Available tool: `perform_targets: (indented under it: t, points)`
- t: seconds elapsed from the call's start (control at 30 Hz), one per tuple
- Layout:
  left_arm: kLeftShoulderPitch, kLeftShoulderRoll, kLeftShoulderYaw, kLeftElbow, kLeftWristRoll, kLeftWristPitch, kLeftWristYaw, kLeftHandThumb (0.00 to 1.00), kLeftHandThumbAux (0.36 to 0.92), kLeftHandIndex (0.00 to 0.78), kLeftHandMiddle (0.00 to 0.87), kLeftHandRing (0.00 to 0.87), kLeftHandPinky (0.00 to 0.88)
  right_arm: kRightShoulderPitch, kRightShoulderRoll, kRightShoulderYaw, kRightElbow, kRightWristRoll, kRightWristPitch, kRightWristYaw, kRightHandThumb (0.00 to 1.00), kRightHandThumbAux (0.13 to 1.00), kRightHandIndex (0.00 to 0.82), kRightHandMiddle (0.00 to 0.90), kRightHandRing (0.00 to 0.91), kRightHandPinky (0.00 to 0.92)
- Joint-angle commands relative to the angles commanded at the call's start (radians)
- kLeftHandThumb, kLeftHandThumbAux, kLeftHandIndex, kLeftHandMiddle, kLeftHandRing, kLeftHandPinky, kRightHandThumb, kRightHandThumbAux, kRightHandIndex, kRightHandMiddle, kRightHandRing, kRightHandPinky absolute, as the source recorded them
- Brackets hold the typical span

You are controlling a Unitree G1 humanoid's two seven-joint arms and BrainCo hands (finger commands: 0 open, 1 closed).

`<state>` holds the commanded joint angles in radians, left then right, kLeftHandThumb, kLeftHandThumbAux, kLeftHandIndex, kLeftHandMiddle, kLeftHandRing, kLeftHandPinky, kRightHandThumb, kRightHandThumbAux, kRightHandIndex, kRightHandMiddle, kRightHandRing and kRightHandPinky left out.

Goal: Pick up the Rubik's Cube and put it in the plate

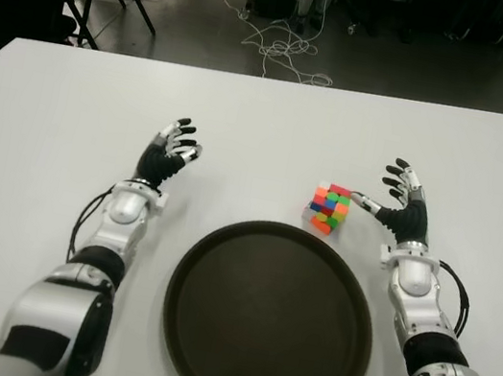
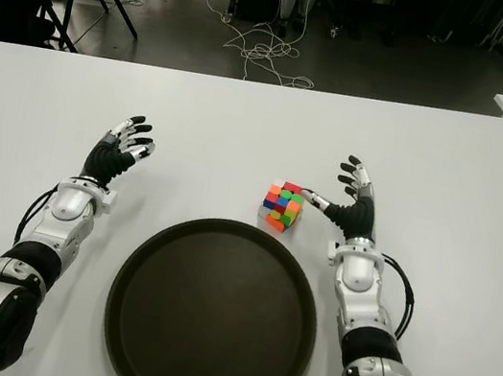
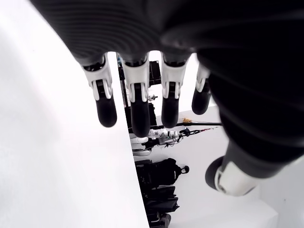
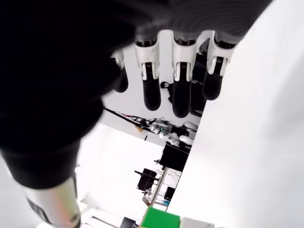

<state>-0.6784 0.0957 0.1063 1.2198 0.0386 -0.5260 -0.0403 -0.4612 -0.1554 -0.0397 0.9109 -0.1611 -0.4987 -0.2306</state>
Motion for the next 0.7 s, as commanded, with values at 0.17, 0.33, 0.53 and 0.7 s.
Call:
perform_targets:
  t: [0.17,0.33,0.53,0.7]
  points:
    - [0.000,-0.001,0.001,-0.001,-0.001,0.001,-0.001,0.161,0.712,0.119,0.170,0.175,0.179,0.020,0.001,0.008,-0.053,-0.010,0.008,-0.010,0.000,0.784,0.105,0.195,0.190,0.159]
    - [-0.001,-0.001,0.003,-0.002,-0.003,0.004,-0.004,0.165,0.698,0.112,0.164,0.175,0.185,0.033,-0.002,0.016,-0.085,-0.029,0.012,-0.028,0.000,0.786,0.097,0.188,0.193,0.182]
    - [-0.001,-0.001,0.003,-0.003,-0.003,0.005,-0.006,0.166,0.697,0.116,0.168,0.176,0.180,0.042,-0.001,0.016,-0.105,-0.033,0.014,-0.030,0.000,0.792,0.096,0.186,0.190,0.174]
    - [-0.001,-0.001,0.002,-0.002,-0.001,0.005,-0.005,0.168,0.696,0.125,0.179,0.185,0.190,0.052,0.000,0.013,-0.131,-0.022,0.016,-0.018,0.000,0.809,0.092,0.184,0.195,0.194]
